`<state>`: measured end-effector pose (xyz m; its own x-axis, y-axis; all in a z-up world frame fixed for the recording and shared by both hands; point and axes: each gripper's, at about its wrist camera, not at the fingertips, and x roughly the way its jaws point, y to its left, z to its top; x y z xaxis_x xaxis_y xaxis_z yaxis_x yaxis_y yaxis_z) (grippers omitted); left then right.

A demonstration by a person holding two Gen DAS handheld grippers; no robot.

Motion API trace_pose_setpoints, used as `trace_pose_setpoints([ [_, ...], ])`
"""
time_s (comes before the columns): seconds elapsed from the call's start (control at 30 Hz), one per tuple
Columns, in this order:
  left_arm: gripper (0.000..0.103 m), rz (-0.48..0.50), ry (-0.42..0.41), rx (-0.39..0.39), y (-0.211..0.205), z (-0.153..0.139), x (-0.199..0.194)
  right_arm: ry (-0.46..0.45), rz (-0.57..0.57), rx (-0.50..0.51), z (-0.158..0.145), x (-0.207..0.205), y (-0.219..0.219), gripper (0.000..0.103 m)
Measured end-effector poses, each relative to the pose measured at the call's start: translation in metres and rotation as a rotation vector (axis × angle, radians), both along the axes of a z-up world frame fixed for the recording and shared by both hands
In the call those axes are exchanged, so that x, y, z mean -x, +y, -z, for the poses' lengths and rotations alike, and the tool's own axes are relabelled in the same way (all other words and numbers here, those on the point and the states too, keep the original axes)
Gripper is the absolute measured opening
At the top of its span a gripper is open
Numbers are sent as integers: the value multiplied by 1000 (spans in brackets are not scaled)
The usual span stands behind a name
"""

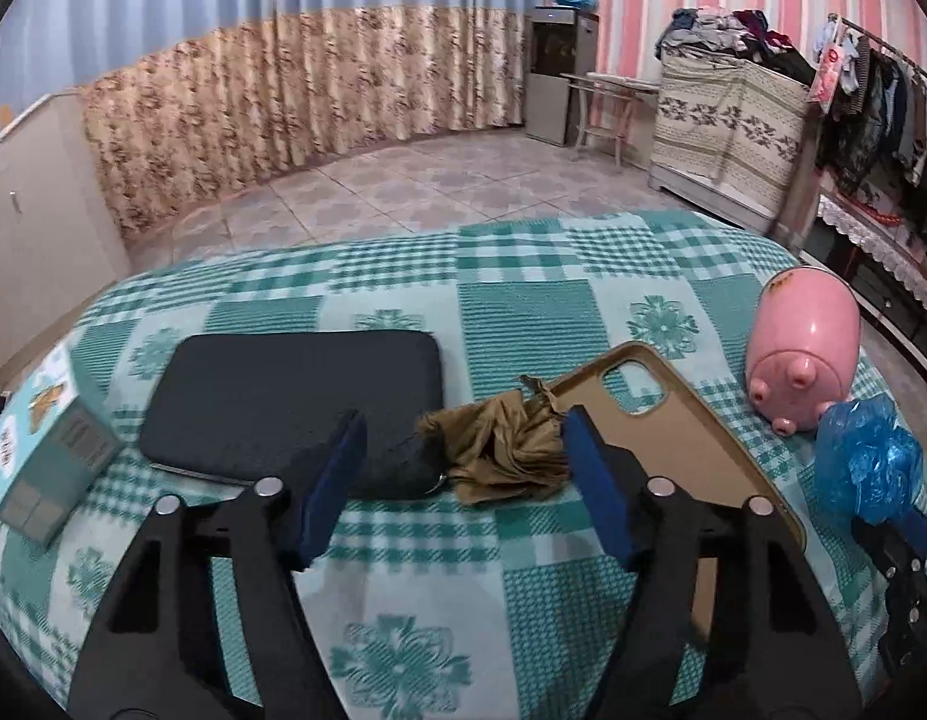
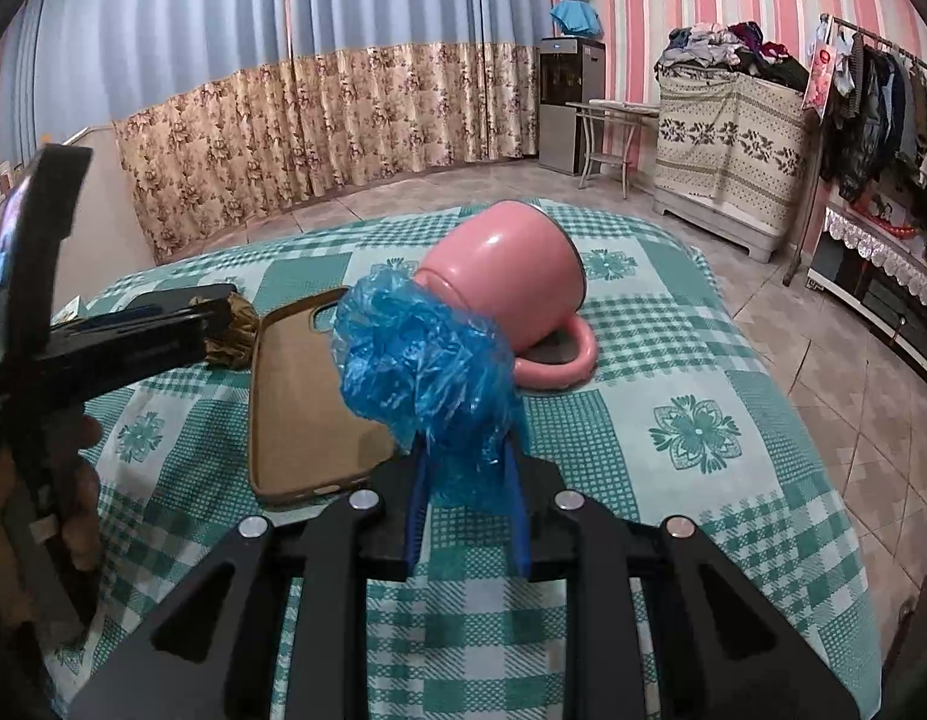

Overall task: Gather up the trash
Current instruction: 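Grasp the olive cloth with the left tool while the right tool holds the blue bag, then carry the cloth over the basket and open the left tool while the right tool carries the blue bag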

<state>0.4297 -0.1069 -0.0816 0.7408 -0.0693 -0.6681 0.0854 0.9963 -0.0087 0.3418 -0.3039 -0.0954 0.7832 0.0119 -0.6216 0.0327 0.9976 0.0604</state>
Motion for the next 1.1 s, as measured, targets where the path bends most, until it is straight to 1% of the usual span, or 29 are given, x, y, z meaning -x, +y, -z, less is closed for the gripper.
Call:
trace_pose_setpoints([
  [0.03, 64, 0, 0, -2, -1, 1, -1, 0, 1, 1, 0, 0, 0, 23],
  [0.1, 50, 31, 8, 8, -4, 2, -3, 1, -3, 12, 0, 0, 2, 23],
  [0.13, 46, 43, 11, 13, -6, 2, -3, 3, -4, 19, 0, 0, 4, 23],
  [0.2, 39, 50, 7, 6, -8, 2, -2, 4, -7, 32, 1, 0, 6, 23],
  [0.3, 33, 67, 12, 5, -9, 1, 2, 4, -1, 38, 0, 0, 6, 23],
  [0.4, 31, 71, 22, 33, -5, -3, 7, 3, 2, 38, 0, 1, 5, 23],
  [0.47, 30, 73, 13, 44, 1, -10, 17, 5, 4, 44, 0, 1, 6, 23],
  [0.53, 30, 63, -4, 54, 10, -18, 32, 8, 1, 53, 0, 1, 8, 23],
  [0.63, 30, 25, -30, 45, 30, -30, 55, 12, -8, 66, 0, -1, 12, 23],
  [0.77, 30, -21, -38, 69, 65, -44, 87, 13, -12, 88, -2, 1, 16, 23],
  [0.9, 30, -83, -70, 51, 105, -55, 128, 6, -25, 80, -8, 15, 28, 23],
  [1.0, 30, -145, -71, 51, 137, -57, 153, 9, -60, 89, -8, 25, 48, 23],
  [1.1, 30, -229, -58, 73, 179, -56, 181, 6, -102, 89, -11, 35, 74, 23],
])
